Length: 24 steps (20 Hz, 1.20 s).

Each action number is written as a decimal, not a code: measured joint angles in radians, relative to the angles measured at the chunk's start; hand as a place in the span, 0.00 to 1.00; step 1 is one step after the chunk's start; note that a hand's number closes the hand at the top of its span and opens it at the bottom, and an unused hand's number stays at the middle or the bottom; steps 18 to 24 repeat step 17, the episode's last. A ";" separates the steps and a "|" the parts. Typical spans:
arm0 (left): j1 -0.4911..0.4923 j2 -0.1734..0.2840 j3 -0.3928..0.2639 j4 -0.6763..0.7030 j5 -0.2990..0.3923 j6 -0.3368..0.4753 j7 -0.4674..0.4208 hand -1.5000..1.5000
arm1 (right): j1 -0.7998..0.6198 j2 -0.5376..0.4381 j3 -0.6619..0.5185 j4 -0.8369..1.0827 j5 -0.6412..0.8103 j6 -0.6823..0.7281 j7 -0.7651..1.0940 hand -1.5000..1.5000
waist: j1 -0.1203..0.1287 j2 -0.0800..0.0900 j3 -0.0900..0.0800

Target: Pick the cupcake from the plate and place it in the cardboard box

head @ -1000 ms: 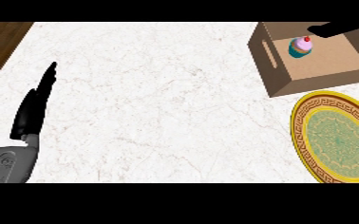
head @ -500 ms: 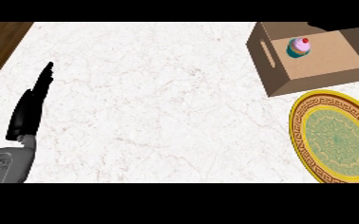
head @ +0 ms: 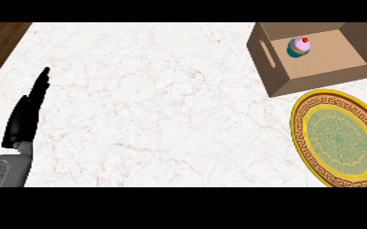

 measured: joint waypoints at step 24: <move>0.037 -0.010 0.029 -0.006 -0.009 -0.001 -0.006 0.50 | 0.312 -0.311 -0.122 0.040 -0.109 0.330 -0.156 0.00 | -0.036 -0.015 0.000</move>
